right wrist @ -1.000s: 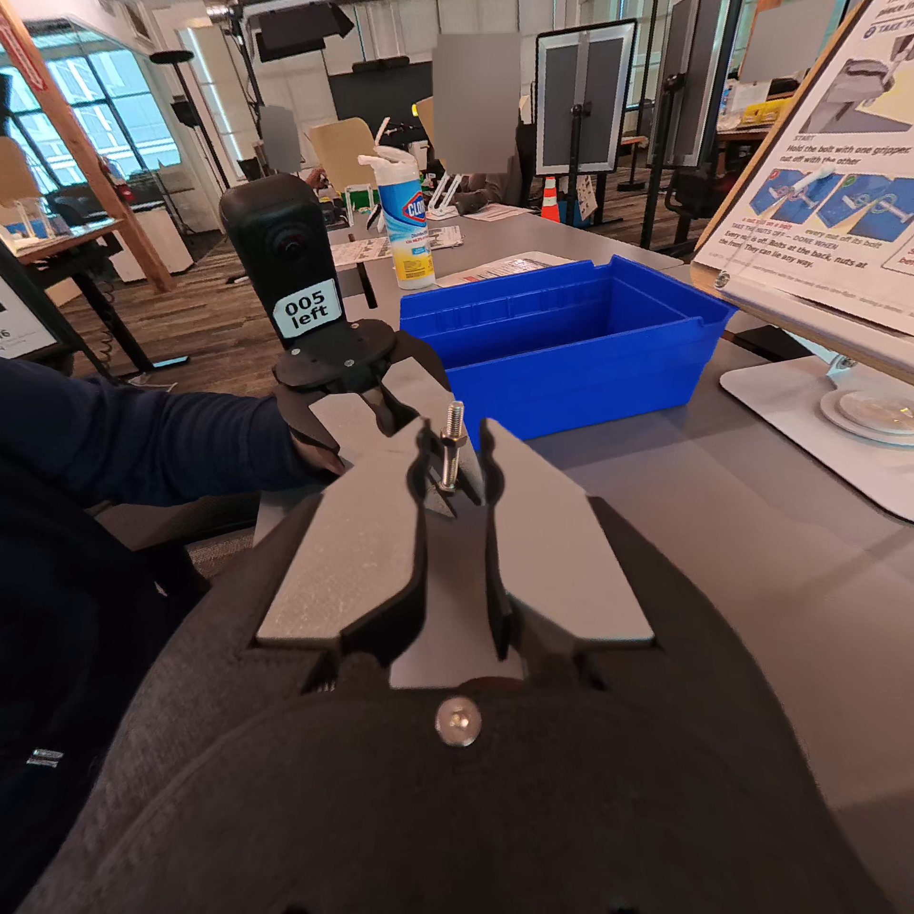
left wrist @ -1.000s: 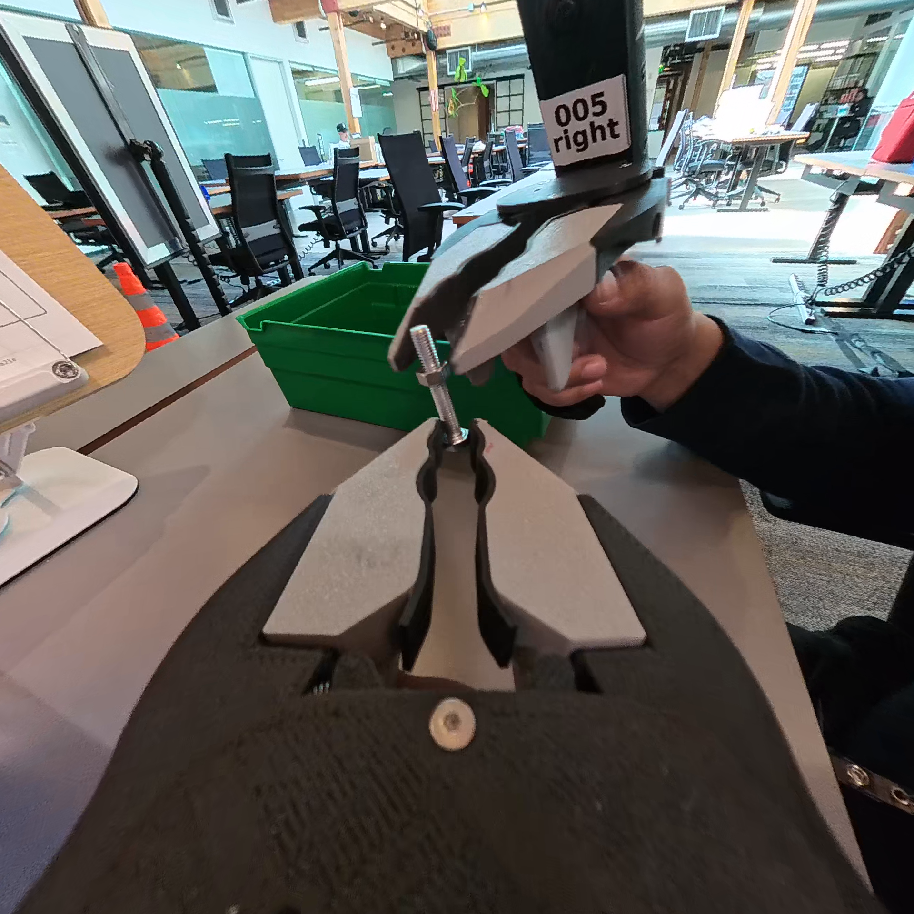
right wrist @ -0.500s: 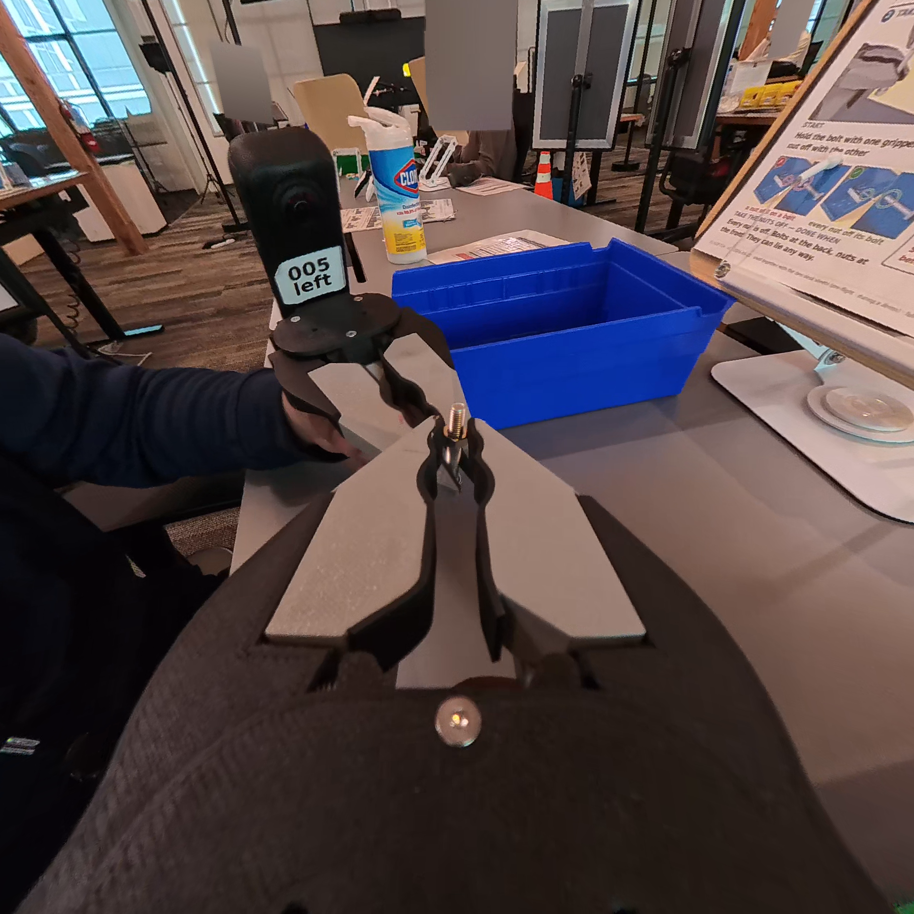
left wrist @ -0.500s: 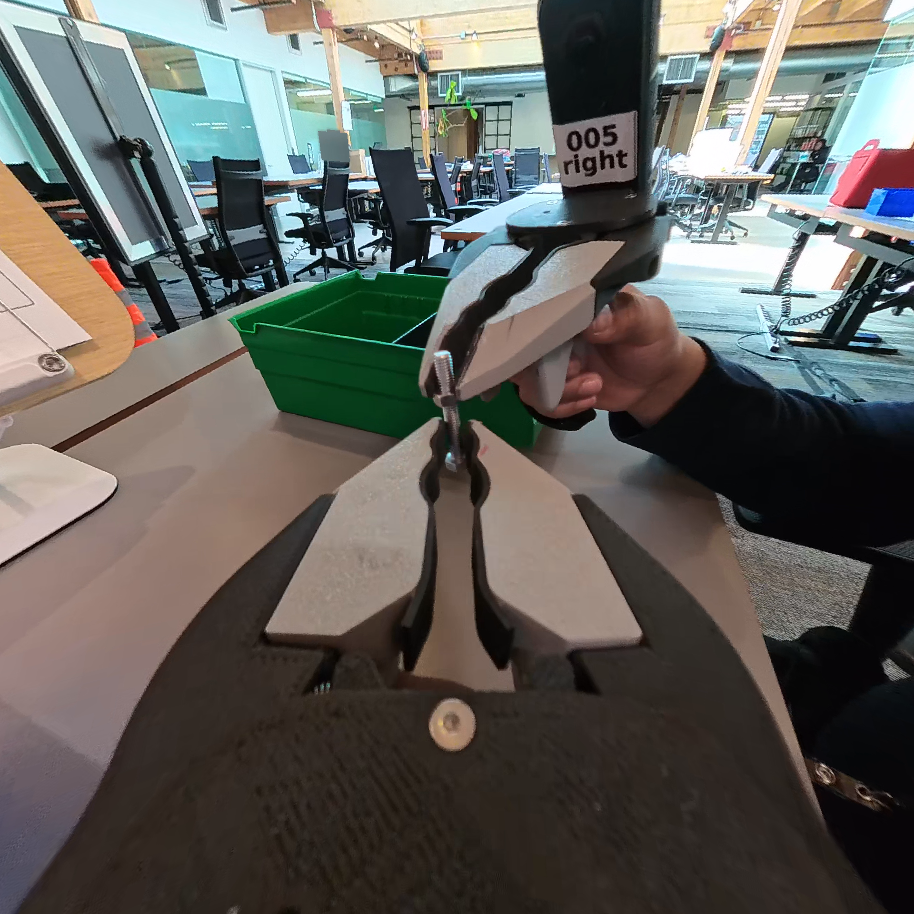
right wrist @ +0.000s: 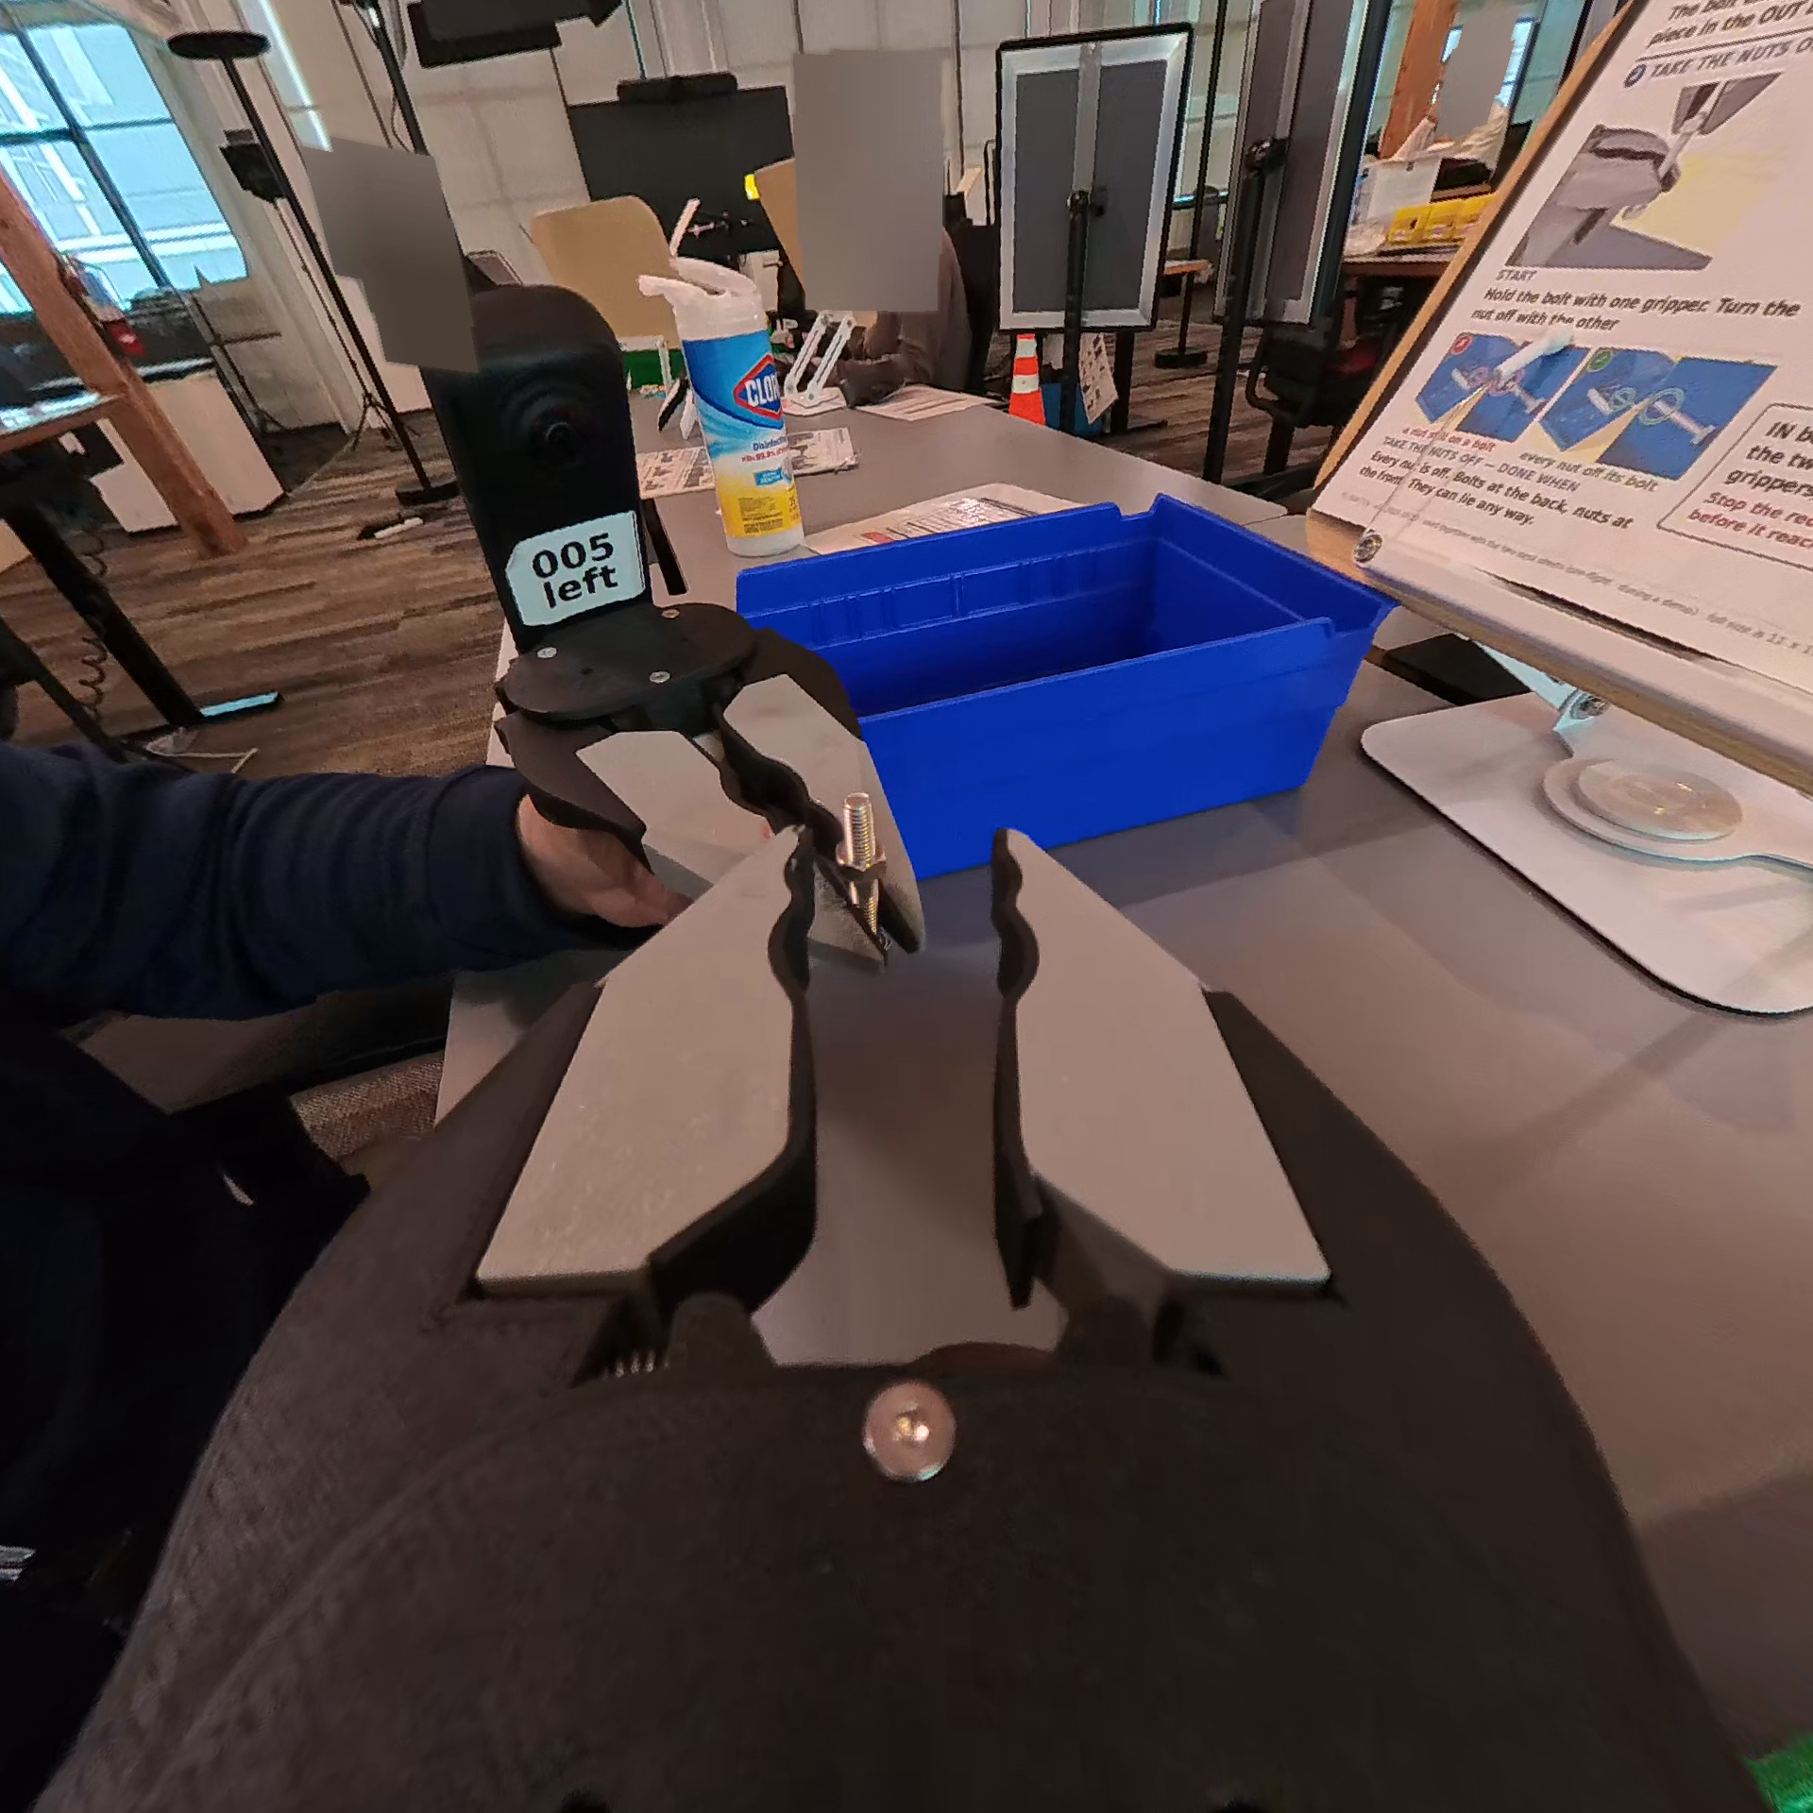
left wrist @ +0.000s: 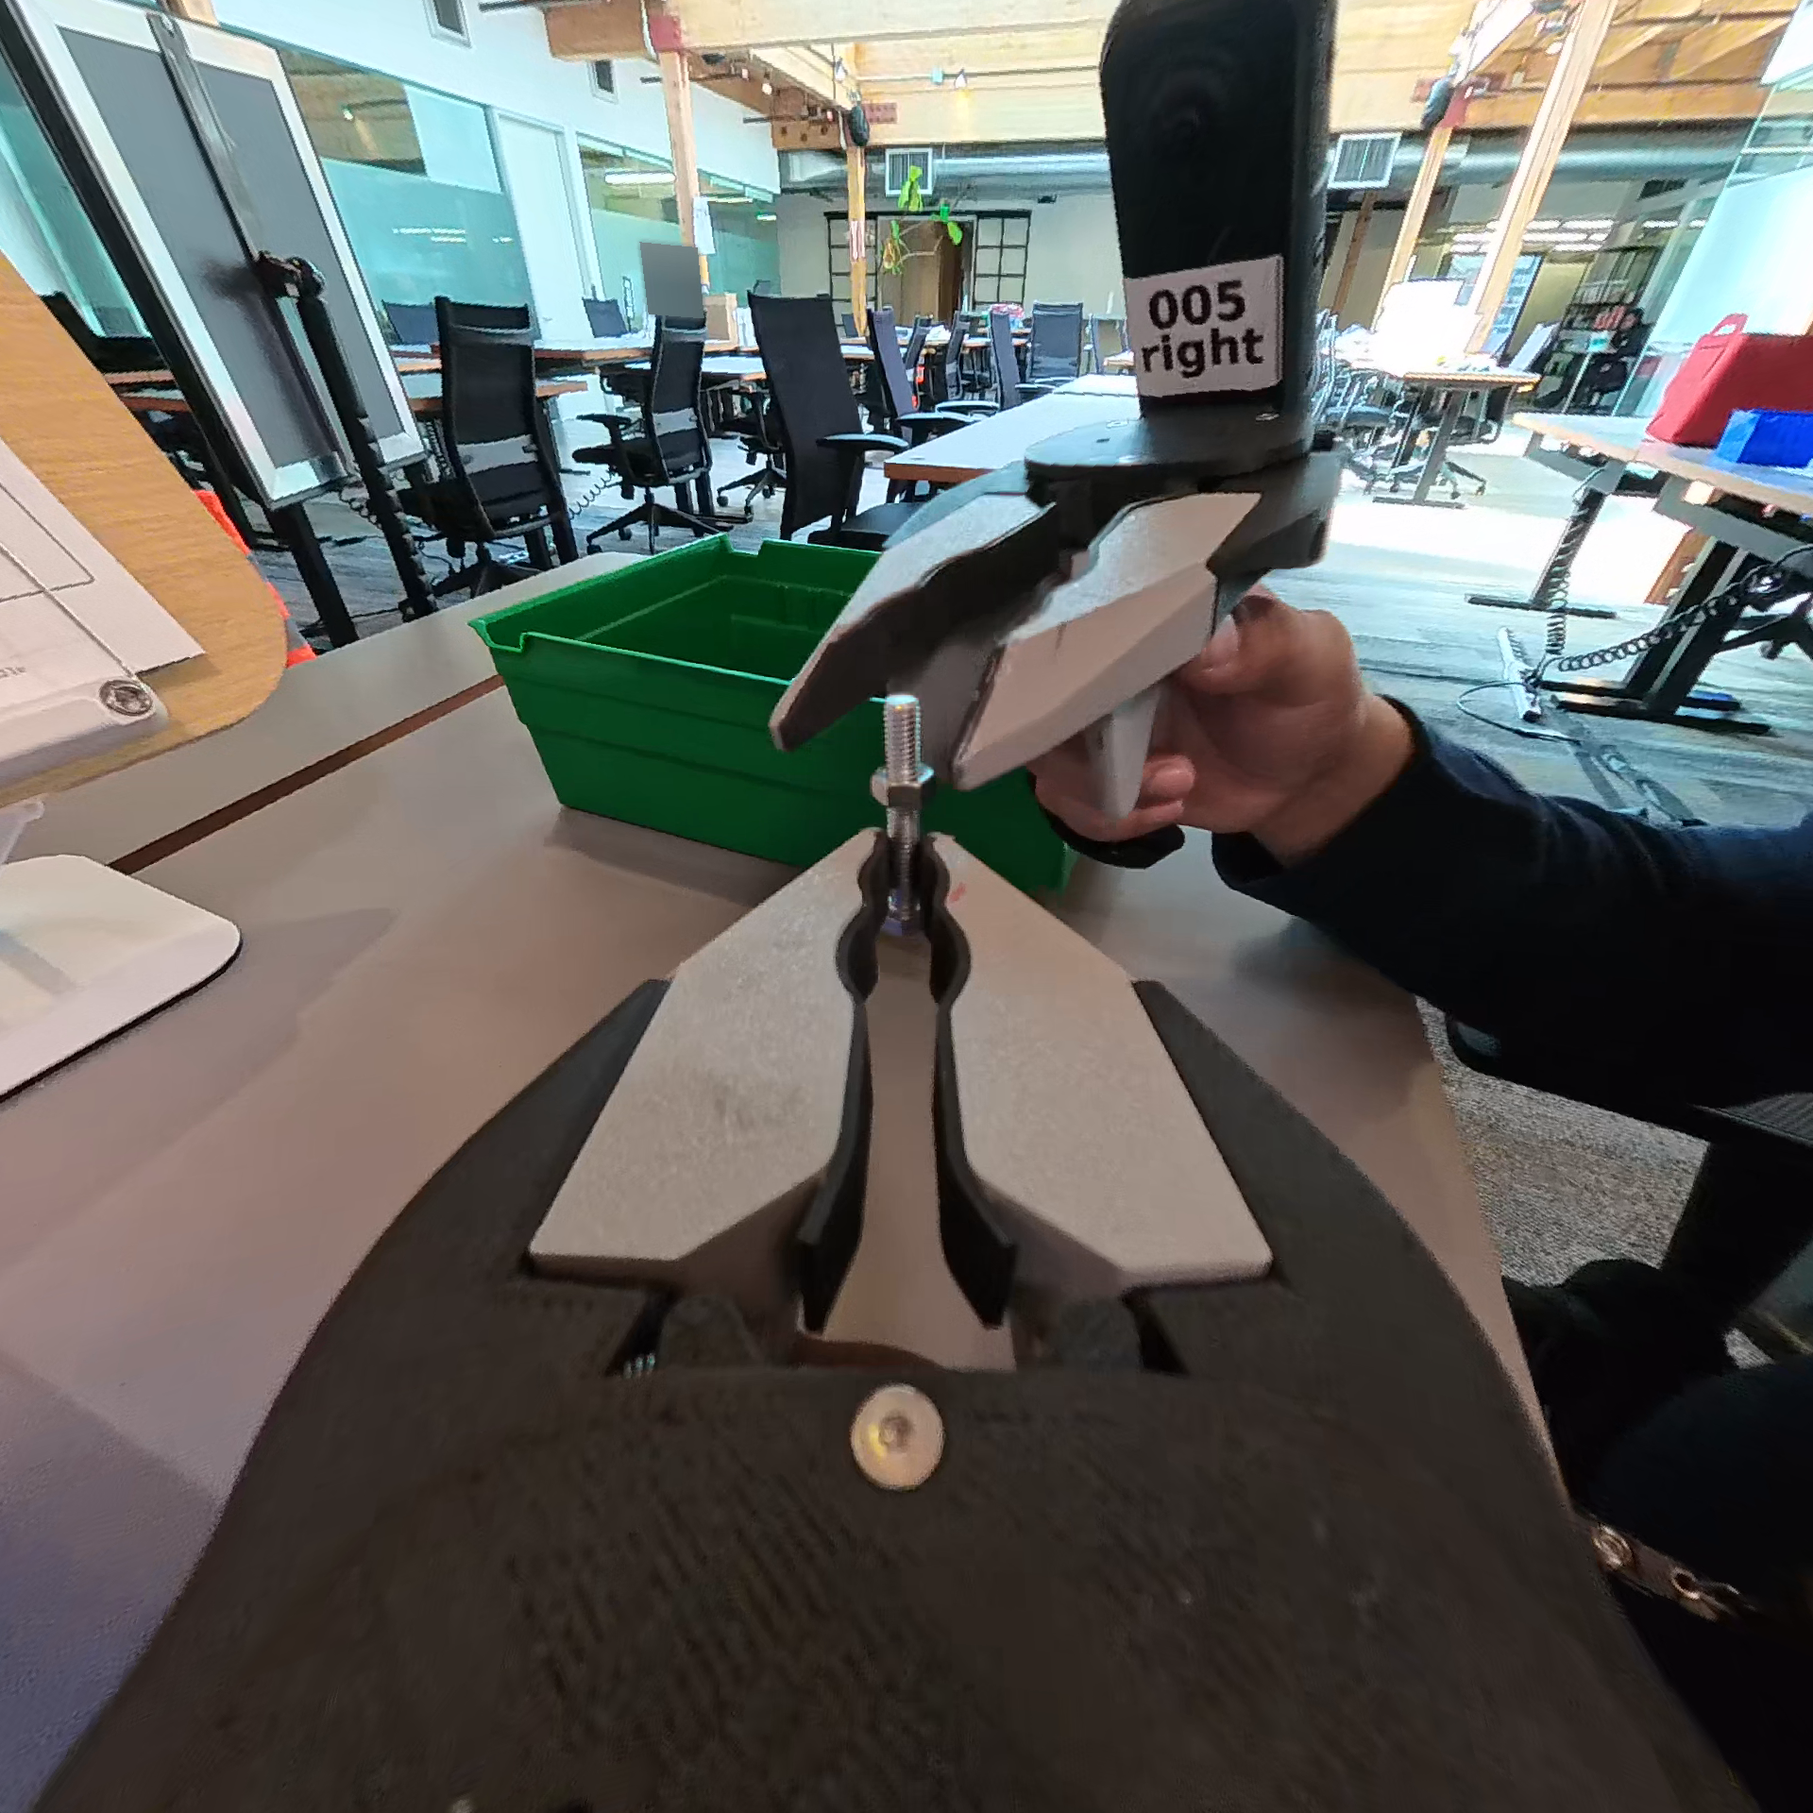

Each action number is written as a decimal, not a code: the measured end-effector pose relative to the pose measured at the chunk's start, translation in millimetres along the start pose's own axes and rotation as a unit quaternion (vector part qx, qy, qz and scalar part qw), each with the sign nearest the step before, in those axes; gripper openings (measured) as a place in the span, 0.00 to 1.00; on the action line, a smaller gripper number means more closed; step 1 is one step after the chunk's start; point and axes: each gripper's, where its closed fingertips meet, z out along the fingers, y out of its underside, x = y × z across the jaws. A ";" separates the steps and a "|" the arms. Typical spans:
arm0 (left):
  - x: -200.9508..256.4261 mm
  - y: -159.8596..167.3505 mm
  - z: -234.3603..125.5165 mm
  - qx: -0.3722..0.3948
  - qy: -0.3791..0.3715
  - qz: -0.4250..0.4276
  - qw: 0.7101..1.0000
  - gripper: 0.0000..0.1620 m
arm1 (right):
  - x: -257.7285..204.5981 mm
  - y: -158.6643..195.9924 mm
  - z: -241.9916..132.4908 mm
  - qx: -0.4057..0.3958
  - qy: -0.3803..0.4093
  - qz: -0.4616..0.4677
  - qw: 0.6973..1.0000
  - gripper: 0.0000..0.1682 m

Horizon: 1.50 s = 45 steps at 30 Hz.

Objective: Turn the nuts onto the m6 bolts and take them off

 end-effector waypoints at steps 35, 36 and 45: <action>-20.0 -22.4 -16.3 0.067 -0.063 0.015 0.996 0.01 | 29.0 -7.4 -7.1 0.003 0.126 -0.015 0.992 0.07; -21.3 -22.8 -17.6 0.066 -0.059 0.007 0.996 0.01 | 25.7 -10.4 -8.4 0.012 0.113 -0.012 0.993 0.11; -9.2 -15.1 -8.0 0.043 -0.061 0.047 0.996 0.01 | 12.2 -10.3 2.4 0.017 0.076 0.004 0.997 0.23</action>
